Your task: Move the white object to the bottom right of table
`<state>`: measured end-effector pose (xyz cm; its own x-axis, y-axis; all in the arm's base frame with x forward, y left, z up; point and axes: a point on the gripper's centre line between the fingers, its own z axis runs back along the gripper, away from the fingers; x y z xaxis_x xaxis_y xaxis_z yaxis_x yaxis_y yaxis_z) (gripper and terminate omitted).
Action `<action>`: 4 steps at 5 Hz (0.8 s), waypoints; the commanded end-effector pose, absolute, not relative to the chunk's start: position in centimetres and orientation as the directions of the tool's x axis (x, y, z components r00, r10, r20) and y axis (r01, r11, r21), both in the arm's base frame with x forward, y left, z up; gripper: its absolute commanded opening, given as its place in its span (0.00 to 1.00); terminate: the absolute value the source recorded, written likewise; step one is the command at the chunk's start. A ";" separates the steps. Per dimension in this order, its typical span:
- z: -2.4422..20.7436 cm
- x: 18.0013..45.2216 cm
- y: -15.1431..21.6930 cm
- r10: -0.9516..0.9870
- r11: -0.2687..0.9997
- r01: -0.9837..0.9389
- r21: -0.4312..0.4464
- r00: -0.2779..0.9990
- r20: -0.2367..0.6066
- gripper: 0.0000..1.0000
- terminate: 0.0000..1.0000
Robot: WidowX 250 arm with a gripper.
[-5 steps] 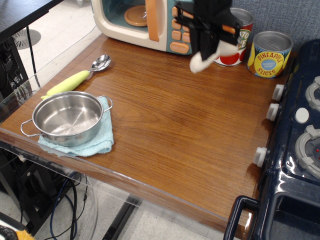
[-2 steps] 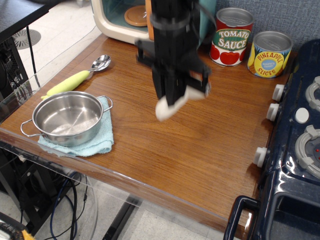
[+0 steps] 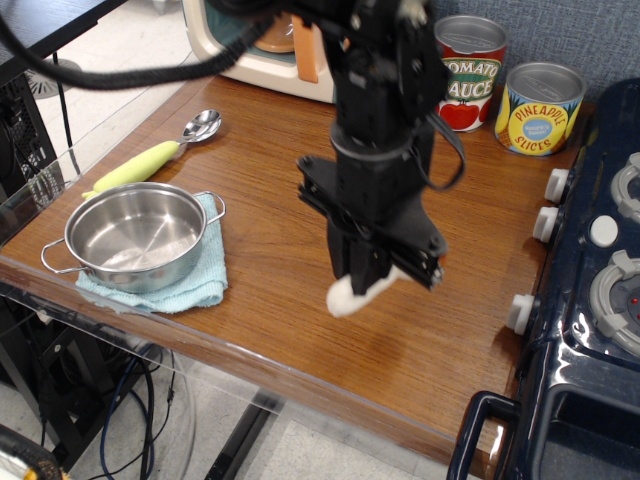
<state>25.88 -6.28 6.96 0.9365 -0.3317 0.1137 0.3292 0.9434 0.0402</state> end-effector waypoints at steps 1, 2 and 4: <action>5.1 25.9 -7.5 -0.384 0.923 0.379 0.072 0.917 0.109 0.00 0.00; 3.9 25.7 -8.0 -0.424 0.904 0.418 0.088 0.902 0.078 0.00 0.00; 4.6 25.3 -7.9 -0.436 0.898 0.428 0.102 0.898 0.068 1.00 0.00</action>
